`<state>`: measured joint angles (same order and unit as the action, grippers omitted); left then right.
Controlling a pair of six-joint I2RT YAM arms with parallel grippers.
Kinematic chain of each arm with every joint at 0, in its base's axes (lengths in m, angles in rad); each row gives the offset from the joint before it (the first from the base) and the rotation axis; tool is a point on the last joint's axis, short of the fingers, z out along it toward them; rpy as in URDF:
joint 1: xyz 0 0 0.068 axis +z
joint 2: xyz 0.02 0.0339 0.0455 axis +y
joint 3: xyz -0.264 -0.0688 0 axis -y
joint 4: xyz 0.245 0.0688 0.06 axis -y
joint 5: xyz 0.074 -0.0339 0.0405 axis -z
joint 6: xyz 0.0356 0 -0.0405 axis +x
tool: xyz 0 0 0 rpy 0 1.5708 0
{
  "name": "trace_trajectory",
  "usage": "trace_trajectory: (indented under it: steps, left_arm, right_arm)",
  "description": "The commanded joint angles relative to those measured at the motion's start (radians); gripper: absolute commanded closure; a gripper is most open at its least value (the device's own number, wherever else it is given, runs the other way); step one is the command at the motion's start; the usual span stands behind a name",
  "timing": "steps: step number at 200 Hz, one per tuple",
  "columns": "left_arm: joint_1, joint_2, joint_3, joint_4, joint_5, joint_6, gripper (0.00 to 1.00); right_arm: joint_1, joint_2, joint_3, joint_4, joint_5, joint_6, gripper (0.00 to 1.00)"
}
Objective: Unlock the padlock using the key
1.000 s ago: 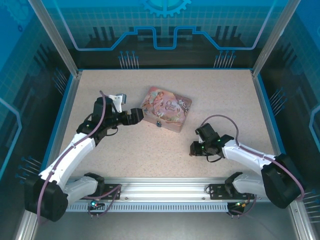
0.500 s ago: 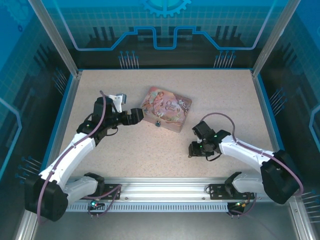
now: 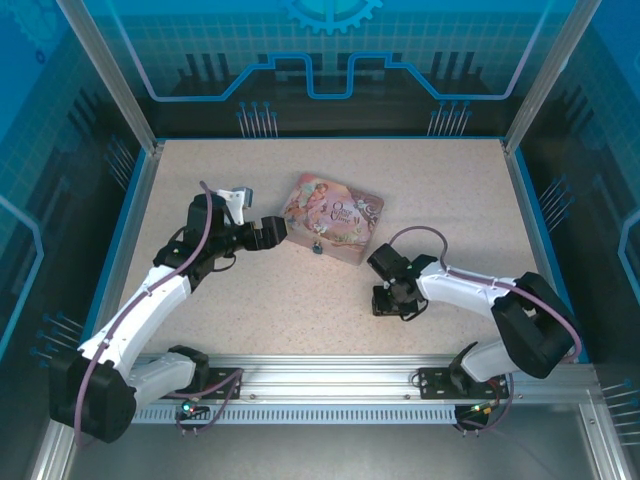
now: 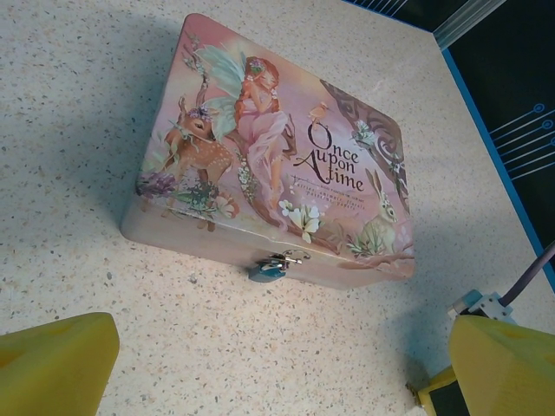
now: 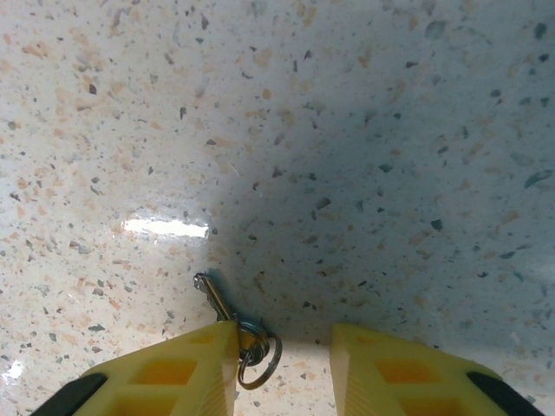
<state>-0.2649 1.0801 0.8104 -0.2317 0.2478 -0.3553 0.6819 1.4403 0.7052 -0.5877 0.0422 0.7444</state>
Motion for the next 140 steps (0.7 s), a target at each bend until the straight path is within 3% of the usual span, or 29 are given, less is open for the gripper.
trace_trajectory:
  steps: [1, 27, 96, 140]
  left_arm:
    - [-0.007, -0.006, 0.006, -0.010, -0.014, 0.030, 0.01]
    - [-0.007, -0.006, 0.006, -0.008, -0.017, 0.030, 0.01]
    - [-0.007, -0.010, 0.015, -0.032, -0.030, 0.044, 0.01]
    - [-0.007, -0.012, 0.020, -0.032, -0.023, 0.038, 0.01]
  right_arm:
    - [0.019, 0.030, 0.020, 0.043, 0.008, 0.006, 0.70]
    - [0.021, 0.048, 0.014, 0.065, 0.000, 0.000, 0.75]
    - [0.016, 0.058, 0.015, 0.115, -0.045, -0.014, 1.00]
    - [-0.033, -0.011, -0.038, 0.235, -0.127, -0.040, 1.00]
